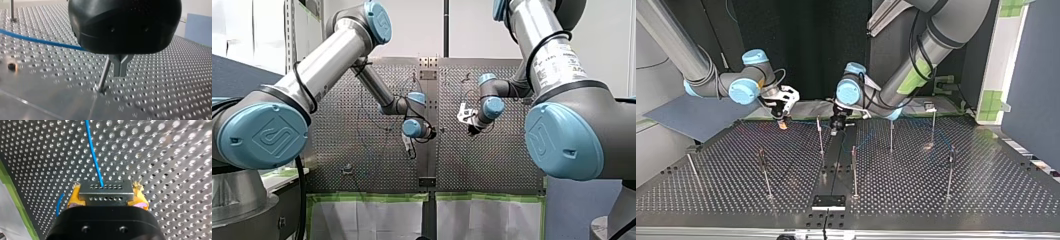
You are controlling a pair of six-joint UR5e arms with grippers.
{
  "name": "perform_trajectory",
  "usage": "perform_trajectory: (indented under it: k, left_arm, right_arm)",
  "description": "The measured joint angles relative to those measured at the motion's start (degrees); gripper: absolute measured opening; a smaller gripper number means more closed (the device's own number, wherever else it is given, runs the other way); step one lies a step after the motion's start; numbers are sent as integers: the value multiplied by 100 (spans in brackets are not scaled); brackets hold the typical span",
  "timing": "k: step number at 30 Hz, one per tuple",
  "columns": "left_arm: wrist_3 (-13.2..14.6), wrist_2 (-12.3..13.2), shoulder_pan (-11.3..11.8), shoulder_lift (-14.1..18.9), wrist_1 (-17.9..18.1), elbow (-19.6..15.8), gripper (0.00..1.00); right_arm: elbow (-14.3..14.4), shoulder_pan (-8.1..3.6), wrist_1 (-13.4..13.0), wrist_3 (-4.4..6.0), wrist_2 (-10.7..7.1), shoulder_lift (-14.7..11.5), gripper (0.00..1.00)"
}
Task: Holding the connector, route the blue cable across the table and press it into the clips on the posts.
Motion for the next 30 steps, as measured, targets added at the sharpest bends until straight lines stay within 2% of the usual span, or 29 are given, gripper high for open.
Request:
perform_trajectory:
  k: [9, 10, 13, 14, 15, 17, 18, 19, 24, 26, 30]
  left_arm:
    - [69, 13, 135, -68, -287, 179, 0]
    - [88, 8, 140, -67, -330, 196, 11]
    - [131, -20, 151, -69, -447, 227, 11]
    - [142, -29, 147, -68, -482, 232, 59]
    - [152, -36, 136, -67, -510, 234, 59]
    - [172, -55, 91, -64, -584, 236, 87]
    - [184, -66, 72, -61, -620, 236, 87]
    - [202, -75, 55, -58, -663, 236, 93]
    - [377, -97, -18, 19, -918, 236, 93]
    - [430, -102, -47, 103, -1034, 215, 98]
    - [431, -105, -86, 282, -1231, 137, 98]
  right_arm:
    - [-105, -123, -94, 34, -11, 55, 0]
    - [-122, -136, -102, 35, -11, 56, 0]
    - [-165, -181, -128, 38, -13, 56, 0]
    - [-175, -195, -134, 37, -13, 56, 0]
    - [-180, -206, -136, 36, -13, 56, 0]
    - [-186, -226, -138, 30, -14, 56, 0]
    - [-188, -234, -137, 29, -15, 56, 0]
    - [-188, -241, -136, 29, -16, 56, 0]
    - [-190, -279, -129, 33, -21, 55, 0]
    - [-188, -289, -122, 25, -24, 53, 0]
    - [-188, -297, -110, 14, -30, 50, 0]
